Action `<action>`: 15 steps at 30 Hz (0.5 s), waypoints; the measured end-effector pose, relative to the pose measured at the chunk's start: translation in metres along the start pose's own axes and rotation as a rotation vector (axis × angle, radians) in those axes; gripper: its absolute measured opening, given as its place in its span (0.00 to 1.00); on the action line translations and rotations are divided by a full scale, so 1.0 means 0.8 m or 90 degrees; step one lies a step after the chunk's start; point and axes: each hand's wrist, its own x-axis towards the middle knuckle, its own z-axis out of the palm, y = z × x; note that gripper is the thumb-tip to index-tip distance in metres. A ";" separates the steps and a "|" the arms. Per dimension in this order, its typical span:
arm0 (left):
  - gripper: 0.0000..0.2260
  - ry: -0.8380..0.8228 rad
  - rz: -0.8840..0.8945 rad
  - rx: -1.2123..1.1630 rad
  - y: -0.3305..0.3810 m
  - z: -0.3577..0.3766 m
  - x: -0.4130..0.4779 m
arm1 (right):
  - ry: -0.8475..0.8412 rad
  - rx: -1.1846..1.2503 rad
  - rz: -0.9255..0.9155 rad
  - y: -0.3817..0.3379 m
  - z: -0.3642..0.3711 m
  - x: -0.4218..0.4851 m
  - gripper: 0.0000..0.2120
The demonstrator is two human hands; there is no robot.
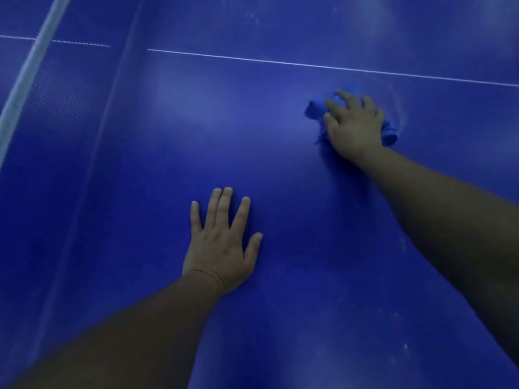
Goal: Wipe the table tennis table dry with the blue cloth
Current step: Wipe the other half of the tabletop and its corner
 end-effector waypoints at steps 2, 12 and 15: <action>0.32 -0.002 -0.003 -0.006 -0.001 0.000 0.000 | 0.004 0.012 -0.156 -0.021 0.007 -0.056 0.21; 0.31 0.013 -0.001 -0.027 0.001 0.000 0.002 | -0.080 -0.004 -0.659 0.005 -0.005 -0.265 0.18; 0.31 0.010 0.000 -0.025 0.001 0.000 0.002 | 0.047 0.006 -0.243 0.014 0.005 -0.131 0.19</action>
